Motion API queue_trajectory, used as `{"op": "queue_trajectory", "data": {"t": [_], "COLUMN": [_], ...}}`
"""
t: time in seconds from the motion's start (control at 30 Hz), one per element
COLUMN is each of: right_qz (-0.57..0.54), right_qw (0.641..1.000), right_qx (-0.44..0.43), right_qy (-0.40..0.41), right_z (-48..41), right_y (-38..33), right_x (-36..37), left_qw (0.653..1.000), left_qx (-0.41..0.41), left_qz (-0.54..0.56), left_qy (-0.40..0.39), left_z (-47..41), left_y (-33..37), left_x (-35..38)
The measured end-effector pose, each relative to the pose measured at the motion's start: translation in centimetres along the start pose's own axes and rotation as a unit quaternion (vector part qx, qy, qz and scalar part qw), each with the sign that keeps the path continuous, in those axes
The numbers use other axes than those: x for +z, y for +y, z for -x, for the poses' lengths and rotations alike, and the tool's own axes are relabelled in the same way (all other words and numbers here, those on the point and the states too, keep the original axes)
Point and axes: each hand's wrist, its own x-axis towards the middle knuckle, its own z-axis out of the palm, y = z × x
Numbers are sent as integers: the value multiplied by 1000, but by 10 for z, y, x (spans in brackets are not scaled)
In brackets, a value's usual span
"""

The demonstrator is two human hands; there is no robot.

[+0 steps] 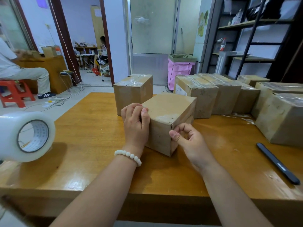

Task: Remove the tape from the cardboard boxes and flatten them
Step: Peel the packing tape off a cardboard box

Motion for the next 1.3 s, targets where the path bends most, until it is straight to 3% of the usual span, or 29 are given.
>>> {"op": "queue_trajectory", "data": {"t": [0.3,0.6,0.77,0.87,0.97,1.1,1.2,1.3], "right_qz": [-162,-285,-238,-98,16,-9,9,-16], "right_qw": [983,951,968,995,997,993,985,982], "right_qx": [65,120,82,15,-5,49,20,3], "right_qy": [-59,-31,-16,29,77,106,172,186], "right_z": [1,-1,-1,-1,-1,-3,-3,-2], "right_y": [-3,-5,-3,1,6,6,4,4], "right_x": [-4,-6,-3,-3,-2,-1,-2,-3], "left_qw": [1000,999,998,998,998,995,993,997], "left_qx": [12,42,48,50,55,93,109,69], "left_qz": [-13,-28,-33,-35,-35,-39,-32,5], "left_qy": [4,-19,-20,-24,-23,-20,-24,-19], "left_z": [-1,0,1,1,1,2,2,1], "left_y": [-2,-2,-2,-1,0,0,0,2], "left_x": [0,2,3,2,2,-1,-2,-4]}}
